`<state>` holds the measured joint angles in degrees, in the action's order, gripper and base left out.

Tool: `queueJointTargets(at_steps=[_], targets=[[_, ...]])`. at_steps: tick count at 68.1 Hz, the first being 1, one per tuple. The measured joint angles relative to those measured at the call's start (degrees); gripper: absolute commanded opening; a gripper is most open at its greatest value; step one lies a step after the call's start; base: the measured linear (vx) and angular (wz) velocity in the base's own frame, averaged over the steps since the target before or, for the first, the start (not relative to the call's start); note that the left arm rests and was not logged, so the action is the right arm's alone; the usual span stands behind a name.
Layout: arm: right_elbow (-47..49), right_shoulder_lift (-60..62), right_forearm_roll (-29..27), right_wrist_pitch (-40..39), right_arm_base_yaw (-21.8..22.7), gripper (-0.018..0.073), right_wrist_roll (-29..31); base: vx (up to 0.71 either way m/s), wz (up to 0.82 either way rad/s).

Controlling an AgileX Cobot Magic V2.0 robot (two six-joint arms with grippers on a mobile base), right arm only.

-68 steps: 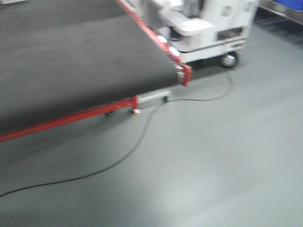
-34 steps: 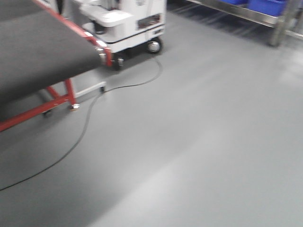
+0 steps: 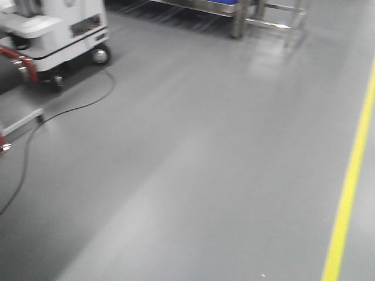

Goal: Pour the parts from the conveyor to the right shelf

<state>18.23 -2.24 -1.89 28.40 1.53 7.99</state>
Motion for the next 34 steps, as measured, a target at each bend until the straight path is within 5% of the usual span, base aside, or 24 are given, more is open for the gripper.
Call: queueJointTargets(at_steps=[34], targets=[[0.00,0.00,0.12,0.00,0.00,-0.0006,0.00,-0.16,-0.77]])
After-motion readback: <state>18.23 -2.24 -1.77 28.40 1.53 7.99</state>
